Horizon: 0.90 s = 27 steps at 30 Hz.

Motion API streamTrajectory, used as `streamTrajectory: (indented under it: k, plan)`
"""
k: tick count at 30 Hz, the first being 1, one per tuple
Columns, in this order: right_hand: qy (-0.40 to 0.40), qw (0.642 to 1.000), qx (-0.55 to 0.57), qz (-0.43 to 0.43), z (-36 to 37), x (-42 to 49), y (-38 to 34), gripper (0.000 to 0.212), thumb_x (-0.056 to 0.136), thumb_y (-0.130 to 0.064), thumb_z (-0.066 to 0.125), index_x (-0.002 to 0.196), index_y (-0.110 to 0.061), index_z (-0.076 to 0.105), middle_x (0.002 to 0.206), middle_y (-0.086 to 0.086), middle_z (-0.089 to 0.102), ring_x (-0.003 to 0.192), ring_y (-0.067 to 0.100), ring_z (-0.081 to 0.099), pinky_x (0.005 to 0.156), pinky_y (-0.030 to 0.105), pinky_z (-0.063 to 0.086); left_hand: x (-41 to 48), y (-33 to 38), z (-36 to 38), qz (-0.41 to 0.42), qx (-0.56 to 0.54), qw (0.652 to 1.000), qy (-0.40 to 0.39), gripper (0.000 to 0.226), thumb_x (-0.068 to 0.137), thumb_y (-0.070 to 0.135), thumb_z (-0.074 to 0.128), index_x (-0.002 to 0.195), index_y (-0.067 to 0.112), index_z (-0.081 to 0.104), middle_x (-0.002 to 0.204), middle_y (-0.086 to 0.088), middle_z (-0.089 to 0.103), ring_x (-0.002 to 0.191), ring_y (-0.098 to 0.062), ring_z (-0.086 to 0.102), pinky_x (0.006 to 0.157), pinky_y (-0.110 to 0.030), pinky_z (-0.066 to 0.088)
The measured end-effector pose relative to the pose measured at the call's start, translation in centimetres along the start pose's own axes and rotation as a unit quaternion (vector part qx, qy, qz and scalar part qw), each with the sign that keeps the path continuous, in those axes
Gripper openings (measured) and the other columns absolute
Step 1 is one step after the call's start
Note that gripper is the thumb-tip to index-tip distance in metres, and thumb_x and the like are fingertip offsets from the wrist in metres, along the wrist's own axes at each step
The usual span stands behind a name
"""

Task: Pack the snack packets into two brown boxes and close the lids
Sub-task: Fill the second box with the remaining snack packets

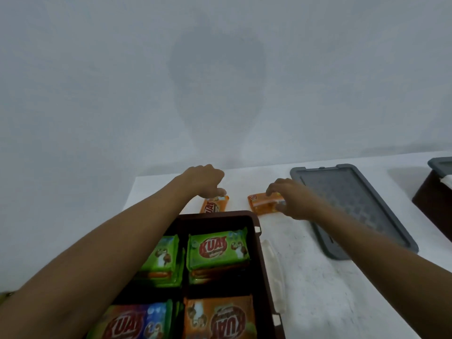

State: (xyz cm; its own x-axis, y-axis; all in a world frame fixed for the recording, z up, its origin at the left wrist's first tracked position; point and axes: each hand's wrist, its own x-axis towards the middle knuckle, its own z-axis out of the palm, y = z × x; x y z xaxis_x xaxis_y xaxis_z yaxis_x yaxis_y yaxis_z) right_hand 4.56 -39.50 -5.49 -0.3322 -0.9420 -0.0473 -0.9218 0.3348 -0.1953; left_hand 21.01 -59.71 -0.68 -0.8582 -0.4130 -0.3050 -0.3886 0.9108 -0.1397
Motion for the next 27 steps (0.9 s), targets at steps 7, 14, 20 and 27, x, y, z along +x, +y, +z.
streamTrajectory:
  k: [7, 14, 20, 27]
  plan:
    - [-0.048, 0.997, -0.05, -0.035, 1.8, 2.8, 0.9, 0.058, 0.077, -0.048, 0.074, 0.127, -0.034, 0.049, 0.123, -0.011, 0.055, 0.11, 0.013, 0.047, 0.086, 0.033, 0.046, 2.3, 1.3, 1.5, -0.048, -0.01, 0.991, -0.125, 0.079, 0.08, 0.078, 0.048, 0.112, 0.006, 0.057, 0.084, -0.003, 0.056, 0.056, -0.012, 0.049, 0.066, -0.031, 0.044]
    - [-0.044, 0.998, 0.024, 0.046, 1.2, 3.9, 1.3, 0.062, 0.08, -0.06, 0.062, 0.133, -0.036, 0.041, 0.11, -0.006, 0.065, 0.087, 0.011, 0.06, 0.076, 0.034, 0.054, 3.2, 1.6, 1.7, -0.033, -0.035, 0.996, -0.08, 0.062, 0.075, 0.054, 0.071, 0.117, 0.012, 0.053, 0.112, -0.008, 0.055, 0.085, -0.022, 0.052, 0.066, -0.03, 0.041]
    - [0.012, 0.745, 0.613, 0.262, -1.5, 2.6, -0.4, 0.029, 0.1, -0.029, 0.04, 0.117, -0.011, 0.056, 0.104, 0.013, 0.066, 0.093, 0.026, 0.065, 0.083, 0.046, 0.056, 2.8, -0.3, 1.0, 0.002, -0.115, 0.993, 0.014, 0.055, 0.068, 0.05, 0.075, 0.102, 0.026, 0.039, 0.107, -0.001, 0.053, 0.091, -0.02, 0.051, 0.075, -0.035, 0.045]
    - [0.07, 0.63, 0.731, 0.255, -3.4, 0.9, -2.7, 0.028, 0.095, -0.008, 0.05, 0.123, -0.009, 0.053, 0.114, 0.015, 0.065, 0.099, 0.032, 0.067, 0.078, 0.049, 0.058, -1.5, -1.9, -1.7, 0.046, -0.145, 0.969, 0.193, 0.051, 0.064, 0.044, 0.074, 0.1, 0.028, 0.043, 0.097, 0.01, 0.048, 0.089, -0.015, 0.048, 0.067, -0.031, 0.042]
